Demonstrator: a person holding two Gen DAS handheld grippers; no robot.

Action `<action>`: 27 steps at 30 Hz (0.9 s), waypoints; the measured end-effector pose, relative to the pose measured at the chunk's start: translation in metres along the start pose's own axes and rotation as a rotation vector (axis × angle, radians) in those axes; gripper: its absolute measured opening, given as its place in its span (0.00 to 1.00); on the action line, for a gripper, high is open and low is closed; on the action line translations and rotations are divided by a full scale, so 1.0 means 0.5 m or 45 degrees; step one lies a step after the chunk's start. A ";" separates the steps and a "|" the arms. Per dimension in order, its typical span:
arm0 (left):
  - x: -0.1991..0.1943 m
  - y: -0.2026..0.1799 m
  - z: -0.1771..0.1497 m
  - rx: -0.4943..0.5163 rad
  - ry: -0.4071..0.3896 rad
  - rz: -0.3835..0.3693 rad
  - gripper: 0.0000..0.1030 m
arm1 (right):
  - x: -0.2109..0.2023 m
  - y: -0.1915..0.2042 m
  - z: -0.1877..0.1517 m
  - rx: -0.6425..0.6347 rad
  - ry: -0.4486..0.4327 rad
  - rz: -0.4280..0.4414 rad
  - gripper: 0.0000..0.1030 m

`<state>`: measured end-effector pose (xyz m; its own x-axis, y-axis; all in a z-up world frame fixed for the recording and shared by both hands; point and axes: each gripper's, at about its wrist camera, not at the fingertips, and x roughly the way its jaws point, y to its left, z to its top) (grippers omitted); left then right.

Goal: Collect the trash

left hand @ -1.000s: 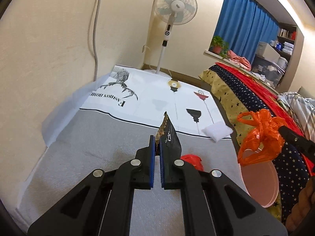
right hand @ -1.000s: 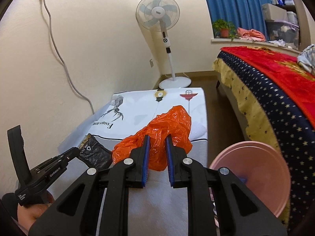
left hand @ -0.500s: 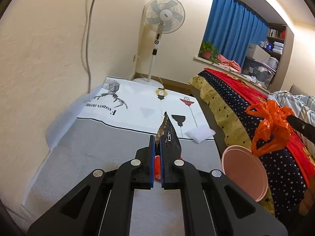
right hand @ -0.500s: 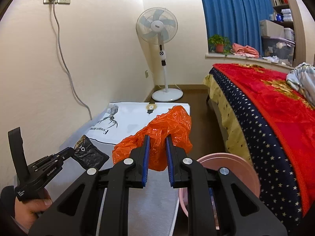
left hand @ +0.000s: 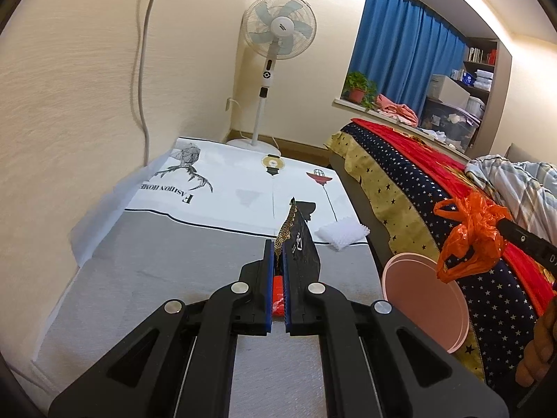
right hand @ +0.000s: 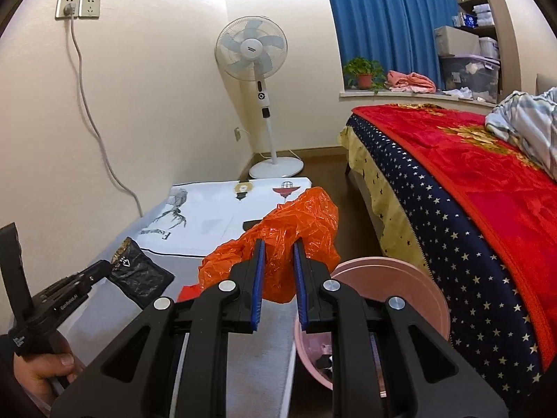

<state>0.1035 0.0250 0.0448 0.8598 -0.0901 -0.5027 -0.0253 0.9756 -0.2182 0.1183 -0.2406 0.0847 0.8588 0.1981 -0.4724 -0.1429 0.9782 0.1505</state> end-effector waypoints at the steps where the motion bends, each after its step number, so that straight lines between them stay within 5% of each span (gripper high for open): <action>1: 0.001 -0.003 -0.001 -0.002 0.000 -0.003 0.04 | 0.001 -0.005 0.000 0.000 -0.002 -0.006 0.16; 27: 0.072 -0.132 -0.016 0.046 0.022 -0.132 0.04 | 0.001 -0.122 -0.012 0.068 -0.002 -0.147 0.16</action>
<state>0.1319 -0.0444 0.0345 0.8477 -0.1945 -0.4936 0.0824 0.9673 -0.2397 0.1244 -0.2998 0.0701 0.8687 0.0842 -0.4881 -0.0167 0.9899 0.1410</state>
